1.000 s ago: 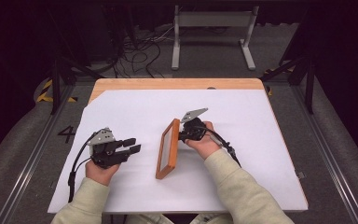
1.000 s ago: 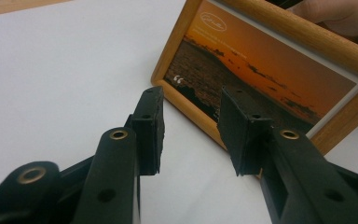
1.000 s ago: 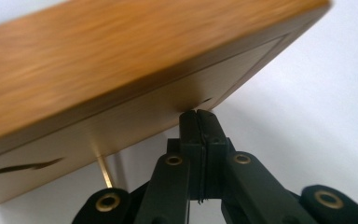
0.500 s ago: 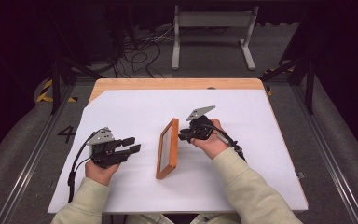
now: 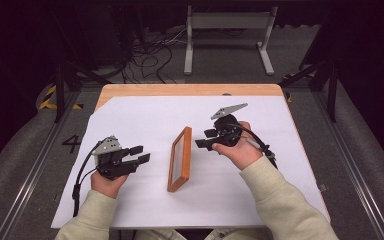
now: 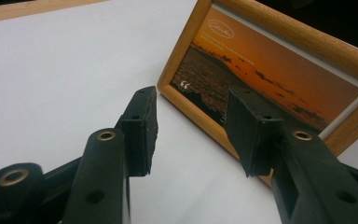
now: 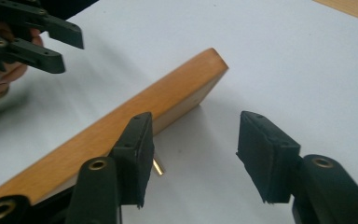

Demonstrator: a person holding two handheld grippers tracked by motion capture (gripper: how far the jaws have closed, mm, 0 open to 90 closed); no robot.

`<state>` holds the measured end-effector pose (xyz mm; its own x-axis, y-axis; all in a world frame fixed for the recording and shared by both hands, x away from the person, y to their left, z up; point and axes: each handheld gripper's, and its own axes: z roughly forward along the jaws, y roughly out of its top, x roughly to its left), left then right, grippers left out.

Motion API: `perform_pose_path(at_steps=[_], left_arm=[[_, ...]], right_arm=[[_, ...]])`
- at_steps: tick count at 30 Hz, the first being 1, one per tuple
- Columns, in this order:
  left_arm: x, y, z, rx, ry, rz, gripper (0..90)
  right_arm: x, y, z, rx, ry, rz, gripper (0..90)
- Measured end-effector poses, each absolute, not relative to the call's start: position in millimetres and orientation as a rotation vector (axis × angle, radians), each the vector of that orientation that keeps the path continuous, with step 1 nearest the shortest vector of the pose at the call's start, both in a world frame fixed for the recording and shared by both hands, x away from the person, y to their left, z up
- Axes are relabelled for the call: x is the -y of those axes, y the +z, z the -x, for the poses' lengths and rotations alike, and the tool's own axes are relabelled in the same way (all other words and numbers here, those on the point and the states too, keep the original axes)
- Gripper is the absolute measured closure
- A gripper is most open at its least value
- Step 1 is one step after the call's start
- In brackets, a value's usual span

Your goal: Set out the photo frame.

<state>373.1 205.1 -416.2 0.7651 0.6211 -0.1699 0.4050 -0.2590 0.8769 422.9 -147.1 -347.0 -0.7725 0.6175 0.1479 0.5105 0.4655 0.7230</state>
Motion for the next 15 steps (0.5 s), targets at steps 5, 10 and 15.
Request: perform_pose_path(at_steps=[5, 10, 15], left_arm=[[-206, -416, -373, -0.785, 0.255, -1.891, 53.9], [-205, -417, -373, -0.787, 0.256, -1.899, 53.9], [-205, -417, -373, -0.794, 0.249, -1.898, 53.9]], right_arm=[[138, -335, -416, -2.598, 1.150, -1.000, 39.7], [128, -333, -413, -2.643, 1.138, -1.022, 32.3], [119, -336, -413, -2.666, 1.111, -1.012, 26.9]])
